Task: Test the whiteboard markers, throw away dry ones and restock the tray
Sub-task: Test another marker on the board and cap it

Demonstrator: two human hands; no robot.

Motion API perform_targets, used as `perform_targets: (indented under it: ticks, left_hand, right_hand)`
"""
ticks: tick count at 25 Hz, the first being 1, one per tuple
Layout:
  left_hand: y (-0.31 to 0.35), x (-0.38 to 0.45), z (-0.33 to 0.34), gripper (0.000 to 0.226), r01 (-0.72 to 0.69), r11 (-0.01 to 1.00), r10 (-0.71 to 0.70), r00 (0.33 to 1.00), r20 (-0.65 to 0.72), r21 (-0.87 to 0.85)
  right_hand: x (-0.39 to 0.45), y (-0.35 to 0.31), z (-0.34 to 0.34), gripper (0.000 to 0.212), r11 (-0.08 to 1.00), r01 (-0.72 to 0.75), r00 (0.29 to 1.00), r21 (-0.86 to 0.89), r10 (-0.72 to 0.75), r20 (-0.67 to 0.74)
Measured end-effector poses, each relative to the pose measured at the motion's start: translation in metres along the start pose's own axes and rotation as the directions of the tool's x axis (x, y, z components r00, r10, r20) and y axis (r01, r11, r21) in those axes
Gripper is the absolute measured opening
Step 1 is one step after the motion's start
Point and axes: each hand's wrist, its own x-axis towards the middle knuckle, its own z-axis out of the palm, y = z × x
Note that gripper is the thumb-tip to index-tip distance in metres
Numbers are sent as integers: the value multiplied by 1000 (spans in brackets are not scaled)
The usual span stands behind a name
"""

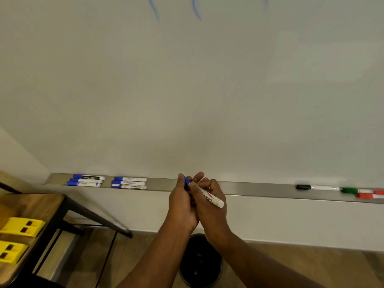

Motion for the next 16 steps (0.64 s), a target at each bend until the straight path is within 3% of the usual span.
perform_targets:
  ticks: [5, 9, 16]
  left_hand:
    - [38, -6, -8, 30, -84, 995, 82, 996, -32, -62]
    - [63, -7, -15, 34, -141, 990, 141, 990, -10, -8]
    - [76, -16, -21, 41, -128, 992, 125, 983, 132, 18]
  right_hand:
    - [-7, -5, 45, 10, 981, 158, 987, -114, -159, -4]
    - [-18, -5, 67, 10, 966, 236, 972, -111, -235, 18]
    - [-24, -9, 77, 5, 953, 298, 952, -48, -300, -53]
